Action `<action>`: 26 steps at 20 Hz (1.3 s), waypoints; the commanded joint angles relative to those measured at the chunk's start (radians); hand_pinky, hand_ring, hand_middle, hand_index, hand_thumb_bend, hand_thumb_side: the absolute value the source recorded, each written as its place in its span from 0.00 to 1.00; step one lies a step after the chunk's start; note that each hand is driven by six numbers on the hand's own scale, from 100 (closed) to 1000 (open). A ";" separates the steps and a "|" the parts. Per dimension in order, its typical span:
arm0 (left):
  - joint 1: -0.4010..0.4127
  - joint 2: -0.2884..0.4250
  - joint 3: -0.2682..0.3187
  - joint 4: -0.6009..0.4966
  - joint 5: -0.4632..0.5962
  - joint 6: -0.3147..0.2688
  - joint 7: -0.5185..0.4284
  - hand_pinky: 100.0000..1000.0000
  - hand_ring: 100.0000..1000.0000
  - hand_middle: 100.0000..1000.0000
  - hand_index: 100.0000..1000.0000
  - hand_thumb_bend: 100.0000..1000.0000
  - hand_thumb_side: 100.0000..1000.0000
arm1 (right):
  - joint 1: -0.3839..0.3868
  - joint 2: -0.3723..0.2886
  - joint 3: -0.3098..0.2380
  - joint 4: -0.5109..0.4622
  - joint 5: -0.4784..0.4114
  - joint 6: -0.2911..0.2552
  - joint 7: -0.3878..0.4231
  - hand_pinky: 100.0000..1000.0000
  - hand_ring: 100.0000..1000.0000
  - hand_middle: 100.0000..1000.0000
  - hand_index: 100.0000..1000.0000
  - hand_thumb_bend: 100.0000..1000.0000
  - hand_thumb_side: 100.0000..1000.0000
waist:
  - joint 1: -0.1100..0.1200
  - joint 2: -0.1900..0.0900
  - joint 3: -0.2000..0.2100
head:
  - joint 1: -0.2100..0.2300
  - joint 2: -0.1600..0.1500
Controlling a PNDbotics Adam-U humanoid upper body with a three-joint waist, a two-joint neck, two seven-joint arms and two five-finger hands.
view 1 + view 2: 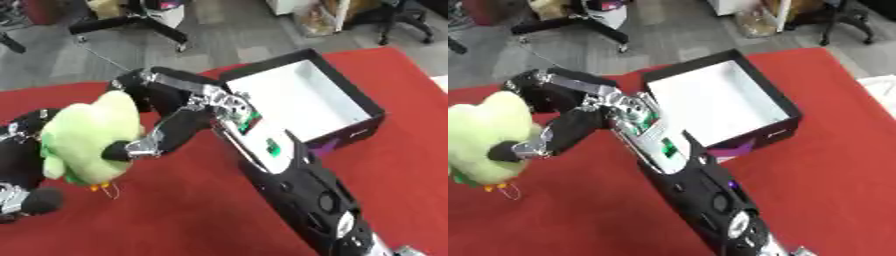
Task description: Pick up the objects with one hand, pass them to the other hand, and then place them into the box on the other side of the table.
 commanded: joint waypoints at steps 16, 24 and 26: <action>0.128 0.176 0.126 -0.025 -0.084 -0.110 0.155 1.00 0.58 0.46 0.71 0.95 0.22 | 0.009 -0.157 -0.095 -0.066 -0.049 -0.010 -0.126 0.76 0.60 0.40 0.28 0.32 0.00 | -0.033 -0.053 -0.072 | 0.055 0.070; 0.194 0.238 0.154 -0.052 -0.078 -0.116 0.220 1.00 0.59 0.46 0.71 0.95 0.24 | 0.047 -0.342 -0.194 -0.025 -0.068 -0.034 -0.221 0.76 0.61 0.41 0.31 0.32 0.00 | -0.030 -0.073 -0.090 | 0.076 0.119; 0.201 0.244 0.159 -0.056 -0.080 -0.116 0.231 1.00 0.60 0.47 0.71 0.94 0.24 | 0.050 -0.388 -0.215 -0.002 -0.068 -0.042 -0.234 0.76 0.61 0.41 0.32 0.32 0.00 | -0.030 -0.074 -0.094 | 0.085 0.138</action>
